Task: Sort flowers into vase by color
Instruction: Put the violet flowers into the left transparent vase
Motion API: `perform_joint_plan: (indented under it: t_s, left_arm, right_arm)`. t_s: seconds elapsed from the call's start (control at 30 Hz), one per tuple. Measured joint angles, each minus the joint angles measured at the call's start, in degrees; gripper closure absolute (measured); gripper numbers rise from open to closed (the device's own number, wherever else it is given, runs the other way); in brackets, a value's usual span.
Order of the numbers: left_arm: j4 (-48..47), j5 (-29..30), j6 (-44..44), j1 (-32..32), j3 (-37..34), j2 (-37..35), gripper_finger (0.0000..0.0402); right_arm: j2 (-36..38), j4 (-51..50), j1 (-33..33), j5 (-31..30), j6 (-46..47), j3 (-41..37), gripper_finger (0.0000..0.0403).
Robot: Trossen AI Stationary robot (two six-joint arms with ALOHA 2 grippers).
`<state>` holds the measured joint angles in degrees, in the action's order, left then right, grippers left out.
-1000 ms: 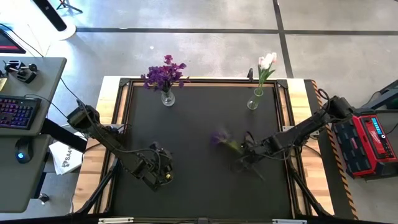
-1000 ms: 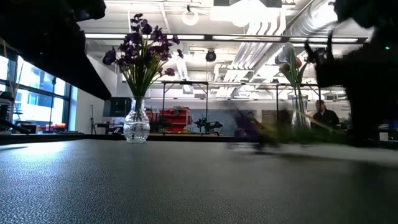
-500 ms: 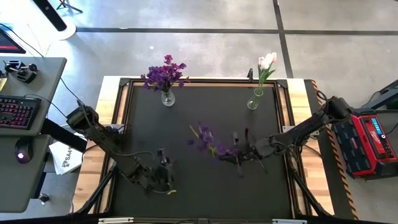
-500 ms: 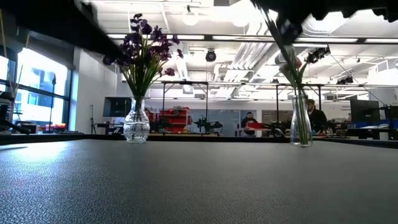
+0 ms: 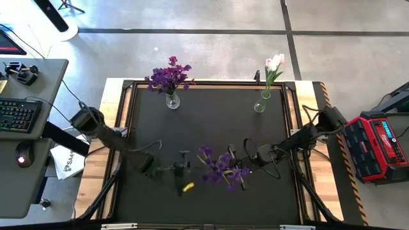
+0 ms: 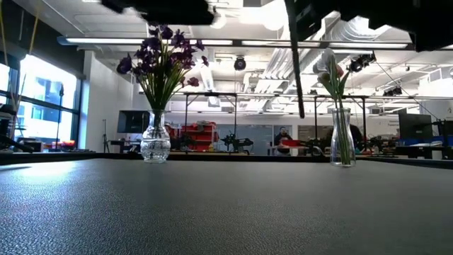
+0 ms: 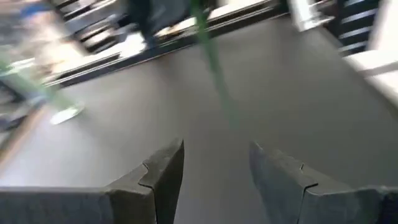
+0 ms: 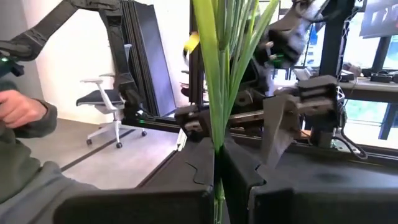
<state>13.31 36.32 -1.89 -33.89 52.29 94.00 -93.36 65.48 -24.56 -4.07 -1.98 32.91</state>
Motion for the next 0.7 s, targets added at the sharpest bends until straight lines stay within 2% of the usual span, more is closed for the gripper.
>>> perform_joint_plan:
  t_s: [0.13, 0.2, 0.33, 0.5, 0.7]
  left_arm:
    - [6.76, -18.25, -5.28, 6.1, 0.0, 0.01, 0.0232]
    - [9.62, -23.01, -7.26, 8.29, -0.02, -0.02, 0.0232]
    - [17.07, -27.36, -10.95, 10.83, -0.02, -0.26, 0.0232]
    - [22.05, -28.53, -13.81, 12.39, 0.0, -0.24, 0.0231]
    - [26.27, -33.19, -11.91, 15.81, 0.0, -0.24, 0.0214]
  right_arm:
    - [-1.25, 2.01, 0.7, 1.75, 0.64, 0.0, 0.0402]
    - [-1.25, 2.13, 0.71, 1.8, 1.1, 0.02, 0.0402]
    - [-1.25, 2.12, 0.69, 1.83, 1.17, 0.02, 0.0402]
    - [-1.23, 2.04, 0.71, 1.14, 1.94, 0.02, 0.0402]
    - [-1.21, 1.76, 2.15, 0.98, 1.99, 0.02, 0.0402]
